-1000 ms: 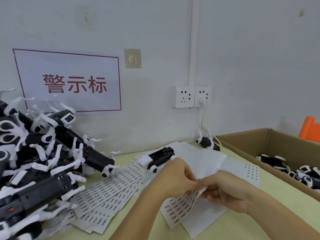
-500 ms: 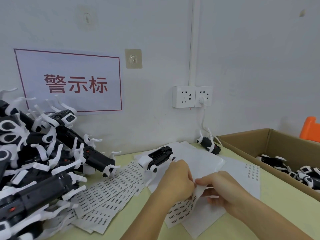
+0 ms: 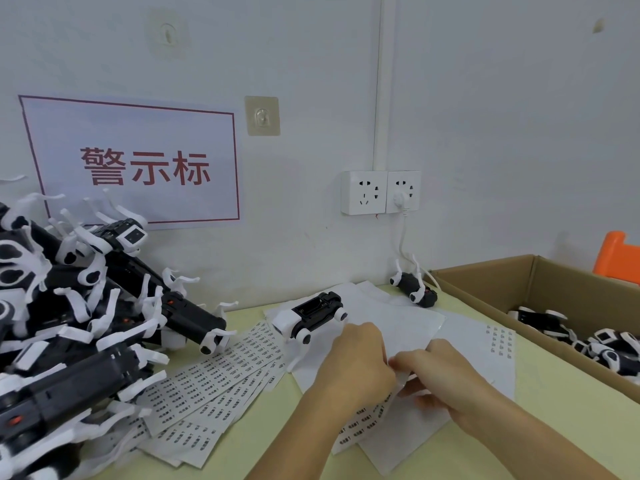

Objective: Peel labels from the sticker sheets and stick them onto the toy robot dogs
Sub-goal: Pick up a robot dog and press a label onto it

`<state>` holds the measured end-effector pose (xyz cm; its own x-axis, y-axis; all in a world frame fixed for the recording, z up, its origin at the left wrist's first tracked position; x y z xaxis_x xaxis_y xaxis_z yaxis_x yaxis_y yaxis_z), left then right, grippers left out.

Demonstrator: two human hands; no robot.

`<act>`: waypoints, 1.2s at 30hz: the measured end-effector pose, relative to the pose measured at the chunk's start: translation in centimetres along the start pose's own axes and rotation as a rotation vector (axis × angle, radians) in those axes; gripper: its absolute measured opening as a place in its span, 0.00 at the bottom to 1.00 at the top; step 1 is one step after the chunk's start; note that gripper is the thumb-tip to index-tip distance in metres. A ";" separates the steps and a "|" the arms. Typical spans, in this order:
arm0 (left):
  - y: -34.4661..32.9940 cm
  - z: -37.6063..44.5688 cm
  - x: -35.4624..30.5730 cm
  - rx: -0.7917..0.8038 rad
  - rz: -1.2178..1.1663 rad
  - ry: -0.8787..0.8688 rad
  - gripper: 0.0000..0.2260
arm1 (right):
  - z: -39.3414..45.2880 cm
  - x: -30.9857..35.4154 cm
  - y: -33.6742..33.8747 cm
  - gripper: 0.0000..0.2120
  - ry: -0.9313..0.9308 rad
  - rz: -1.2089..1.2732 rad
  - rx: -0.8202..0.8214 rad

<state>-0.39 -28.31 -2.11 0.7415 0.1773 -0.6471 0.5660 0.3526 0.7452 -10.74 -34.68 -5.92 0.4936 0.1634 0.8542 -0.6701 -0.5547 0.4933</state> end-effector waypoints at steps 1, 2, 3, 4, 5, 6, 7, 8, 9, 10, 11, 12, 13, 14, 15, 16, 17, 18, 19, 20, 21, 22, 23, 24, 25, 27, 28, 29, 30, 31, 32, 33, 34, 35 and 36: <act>0.0 0.0 0.0 0.004 -0.016 -0.001 0.10 | 0.0 0.0 0.0 0.07 -0.001 0.000 0.009; -0.1 0.1 0.0 0.010 -0.051 -0.002 0.08 | 0.1 -0.1 0.1 0.07 -0.005 0.013 0.022; 0.0 0.1 0.2 0.020 -0.100 -0.001 0.08 | 0.1 -0.1 0.2 0.07 -0.014 0.039 0.037; 0.1 0.2 0.4 0.032 -0.156 0.004 0.07 | 0.2 -0.3 0.4 0.07 -0.027 0.072 0.056; 0.1 0.2 0.8 0.046 -0.216 0.016 0.05 | 0.2 -0.4 0.5 0.06 -0.041 0.104 0.080; 0.1 0.2 1.2 0.067 -0.282 0.032 0.04 | 0.2 -0.5 0.5 0.04 -0.055 0.135 0.106; 0.0 0.2 1.6 0.097 -0.352 0.050 0.02 | 0.2 -0.6 0.4 0.03 -0.065 0.163 0.131; -0.1 0.2 1.9 0.129 -0.415 0.066 0.01 | 0.3 -0.7 0.4 0.03 -0.073 0.188 0.148; -0.2 0.1 2.1 0.150 -0.460 0.078 0.01 | 0.4 -0.8 0.3 0.04 -0.080 0.207 0.158; -0.2 0.1 2.3 0.160 -0.485 0.086 0.01 | 0.4 -0.9 0.3 0.06 -0.084 0.223 0.164; -0.2 0.1 2.4 0.161 -0.496 0.090 0.01 | 0.5 -1.0 0.2 0.07 -0.085 0.237 0.167; -0.2 0.0 2.5 0.161 -0.500 0.092 0.01 | 0.5 -1.0 0.1 0.08 -0.085 0.246 0.168; -0.2 0.0 2.5 0.161 -0.500 0.094 0.01 | 0.6 -1.1 0.1 0.09 -0.084 0.250 0.169; -0.2 0.0 2.5 0.162 -0.498 0.095 0.01 | 0.6 -1.1 0.1 0.09 -0.081 0.248 0.168; -0.2 0.0 2.5 0.163 -0.499 0.096 0.01 | 0.6 -1.1 0.1 0.09 -0.073 0.242 0.167; -0.2 -0.1 2.5 0.163 -0.502 0.097 0.01 | 0.6 -1.0 0.1 0.08 -0.063 0.235 0.166; -0.2 -0.1 2.5 0.162 -0.506 0.099 0.01 | 0.6 -0.9 0.2 0.08 -0.052 0.229 0.163; -0.1 -0.1 2.4 0.159 -0.509 0.101 0.01 | 0.5 -0.8 0.2 0.08 -0.042 0.222 0.157; -0.1 -0.1 2.4 0.154 -0.511 0.101 0.01 | 0.5 -0.7 0.3 0.08 -0.032 0.214 0.151; 0.0 -0.2 2.3 0.146 -0.513 0.102 0.01 | 0.6 -0.6 0.3 0.09 -0.027 0.207 0.145; 0.1 -0.2 2.3 0.135 -0.514 0.102 0.01 | 0.6 -0.7 0.4 0.10 -0.025 0.199 0.137; 0.2 -0.2 2.2 0.122 -0.510 0.099 0.01 | 0.6 -0.7 0.5 0.11 -0.021 0.191 0.126; 0.3 -0.2 2.1 0.107 -0.499 0.094 0.02 | 0.7 -0.8 0.6 0.12 -0.018 0.183 0.116; 0.4 -0.1 2.0 0.091 -0.483 0.088 0.02 | 0.7 -0.8 0.5 0.12 -0.015 0.179 0.107; 0.4 -0.1 1.8 0.072 -0.461 0.084 0.03 | 0.6 -0.7 0.5 0.09 -0.012 0.173 0.096; 0.6 0.0 1.5 0.029 -0.399 0.070 0.03 | 0.4 -0.6 0.4 0.03 -0.013 0.154 0.057; 0.6 0.1 1.3 0.007 -0.362 0.061 0.04 | 0.4 -0.7 0.5 0.05 -0.017 0.141 0.030; 0.7 0.1 1.1 -0.013 -0.328 0.051 0.04 | 0.5 -0.8 0.6 0.08 -0.024 0.134 0.008; 0.7 0.2 1.0 -0.030 -0.302 0.041 0.05 | 0.5 -0.8 0.6 0.08 -0.032 0.137 -0.007; 0.8 0.2 0.9 -0.042 -0.287 0.032 0.05 | 0.4 -0.9 0.6 0.08 -0.043 0.138 -0.015; 0.8 0.2 0.8 -0.055 -0.274 0.024 0.06 | 0.4 -0.9 0.5 0.07 -0.050 0.140 -0.015; 0.8 0.2 0.7 -0.067 -0.258 0.015 0.07 | 0.3 -0.9 0.4 0.06 -0.054 0.138 -0.016; 0.8 0.2 0.6 -0.080 -0.236 0.009 0.10 | 0.3 -0.9 0.4 0.05 -0.052 0.136 -0.019; 0.8 0.1 0.5 -0.096 -0.209 0.009 0.12 | 0.3 -0.8 0.3 0.04 -0.047 0.136 -0.028; 0.7 0.0 0.4 -0.114 -0.183 0.010 0.14 | 0.4 -0.8 0.2 0.04 -0.040 0.137 -0.038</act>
<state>0.32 -28.03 -1.79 0.6263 0.1103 -0.7717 0.6458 0.4811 0.5929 -11.08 -35.25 -6.55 0.4169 0.0554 0.9073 -0.7530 -0.5381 0.3789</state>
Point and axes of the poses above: each hand's wrist, its own z-axis towards the middle knuckle, its own y-axis out of the back of the hand, x = y × z, the point moved 9 cm from there along z, towards the middle knuckle, and after that the axes turned 12 degrees about -z, right-handed, at the moved point
